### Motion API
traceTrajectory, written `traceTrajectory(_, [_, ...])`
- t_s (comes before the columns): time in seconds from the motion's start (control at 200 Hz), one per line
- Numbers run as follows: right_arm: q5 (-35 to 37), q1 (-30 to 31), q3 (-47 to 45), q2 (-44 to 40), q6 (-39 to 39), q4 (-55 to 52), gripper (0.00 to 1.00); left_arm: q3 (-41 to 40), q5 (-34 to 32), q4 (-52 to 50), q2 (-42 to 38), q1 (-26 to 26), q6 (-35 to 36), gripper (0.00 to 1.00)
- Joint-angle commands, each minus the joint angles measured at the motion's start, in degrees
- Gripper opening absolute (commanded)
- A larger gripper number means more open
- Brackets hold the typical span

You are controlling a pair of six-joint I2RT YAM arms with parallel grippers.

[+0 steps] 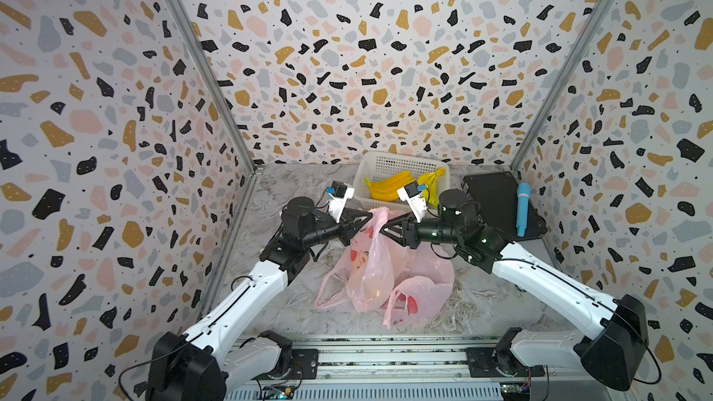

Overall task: Place the banana into a plastic bag & tie a knot
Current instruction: Tie the plastic bag at the center of the board.

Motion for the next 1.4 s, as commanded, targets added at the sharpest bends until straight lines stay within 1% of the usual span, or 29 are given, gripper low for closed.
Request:
traceTrajectory(0.0, [1.18, 0.14, 2.63, -0.48, 1.56, 0.54, 0.37, -0.48, 1.19, 3.72, -0.11, -0.15, -0.29, 0.00])
traceTrajectory(0.095, [3.38, 0.15, 3.01, -0.65, 2.46, 0.03, 0.37, -0.56, 1.28, 3.81, -0.03, -0.15, -0.36, 0.00])
traceTrajectory(0.14, [4.24, 0.15, 3.34, -0.64, 2.73, -0.24, 0.35, -0.56, 1.20, 3.87, -0.05, -0.15, -0.37, 0.00])
traceTrajectory(0.16, [4.46, 0.21, 3.41, -0.64, 2.83, -0.24, 0.31, -0.59, 1.19, 3.90, -0.08, -0.15, -0.34, 0.00])
traceTrajectory(0.185, [4.56, 0.15, 3.63, -0.66, 2.86, -0.24, 0.23, -0.54, 1.15, 3.88, -0.11, -0.15, -0.37, 0.00])
traceTrajectory(0.23, [4.82, 0.16, 3.88, -0.86, 2.86, -0.24, 0.04, -0.53, 0.89, 3.83, -0.18, -0.20, -0.33, 0.00])
traceTrajectory(0.25, [4.94, 0.21, 3.79, -0.90, 2.84, -1.91, 0.00, -0.51, 0.77, 3.75, -0.20, -0.16, -0.33, 0.00])
traceTrajectory(0.36, [7.17, 0.15, 2.66, -2.47, 2.00, -3.90, 0.00, 0.07, -1.12, 2.27, -0.76, -0.16, -0.14, 0.00])
traceTrajectory(0.451, [11.19, 0.15, 0.70, -4.87, 1.31, -6.14, 0.00, 1.35, -5.70, -1.34, -1.55, -0.15, 0.79, 0.00])
traceTrajectory(0.561, [21.50, 0.17, -1.81, -7.88, 1.04, -12.33, 0.00, 3.09, -12.26, -5.28, -2.29, 0.28, 1.36, 0.00])
traceTrajectory(0.571, [23.57, 0.18, -2.21, -8.28, 1.08, -13.42, 0.00, 3.33, -13.05, -5.74, -2.30, 0.35, 1.40, 0.00])
traceTrajectory(0.641, [31.94, 0.19, -4.27, -10.08, 1.72, -18.61, 0.00, 5.32, -18.88, -9.59, -2.23, 1.81, 1.27, 0.00])
traceTrajectory(0.661, [35.61, 0.15, -5.29, -10.73, 2.37, -20.94, 0.00, 5.69, -20.41, -10.54, -2.15, 2.48, 1.02, 0.00])
traceTrajectory(0.666, [35.61, 0.15, -5.29, -10.73, 2.37, -20.94, 0.00, 5.75, -20.73, -10.79, -2.10, 2.79, 0.94, 0.00])
traceTrajectory(0.676, [38.34, 0.15, -5.87, -11.09, 3.20, -22.54, 0.00, 5.91, -21.25, -11.20, -2.06, 3.28, 0.72, 0.00])
traceTrajectory(0.686, [39.09, 0.15, -6.09, -11.18, 3.55, -23.12, 0.00, 6.06, -21.73, -11.54, -1.98, 3.80, 0.54, 0.00])
traceTrajectory(0.711, [44.02, -0.06, -7.15, -11.72, 5.26, -26.46, 0.00, 6.30, -22.78, -12.24, -1.81, 5.40, -0.23, 0.00])
traceTrajectory(0.776, [51.59, -1.36, -9.63, -12.79, 9.49, -33.07, 0.00, 6.66, -24.12, -13.53, -1.03, 10.90, -3.16, 0.00])
traceTrajectory(0.821, [54.69, -2.65, -12.32, -14.39, 12.18, -36.20, 0.00, 6.52, -23.31, -13.47, -0.23, 15.47, -5.88, 0.00])
traceTrajectory(0.866, [57.86, -3.40, -14.77, -16.85, 14.51, -38.35, 0.00, 6.60, -20.57, -12.97, 1.15, 20.01, -8.84, 0.00])
traceTrajectory(0.896, [58.51, -3.61, -16.10, -18.54, 15.01, -38.72, 0.00, 6.76, -18.30, -12.42, 2.35, 22.56, -10.44, 0.00])
traceTrajectory(0.936, [58.75, -3.88, -17.70, -20.36, 15.24, -38.67, 0.00, 7.25, -15.73, -12.10, 3.94, 24.70, -11.71, 0.00])
traceTrajectory(0.976, [58.46, -4.15, -18.54, -21.57, 15.16, -38.56, 0.00, 7.80, -13.32, -11.86, 5.16, 25.76, -12.27, 0.00])
traceTrajectory(1.071, [57.05, -4.16, -18.28, -21.82, 14.09, -37.63, 0.00, 8.11, -10.32, -10.10, 6.71, 26.02, -13.10, 0.00])
traceTrajectory(1.196, [50.05, -4.16, -15.20, -21.11, 9.88, -32.57, 0.00, 9.85, -7.01, -9.48, 6.90, 25.95, -14.68, 0.00])
traceTrajectory(1.286, [47.09, -4.16, -12.59, -20.28, 8.05, -30.62, 0.00, 11.74, -2.17, -10.59, 7.04, 25.66, -15.98, 0.00])
traceTrajectory(1.301, [46.70, -4.16, -12.29, -20.09, 7.78, -30.43, 0.00, 11.84, -1.13, -10.60, 7.09, 25.42, -16.33, 0.06])
traceTrajectory(1.367, [45.53, -4.16, -11.11, -19.07, 7.28, -29.90, 0.00, 11.96, 1.87, -11.99, 7.16, 23.13, -16.69, 0.41])
traceTrajectory(1.397, [44.67, -4.16, -10.83, -18.57, 7.16, -29.54, 0.00, 11.92, 2.36, -13.19, 7.03, 21.44, -16.13, 0.53])
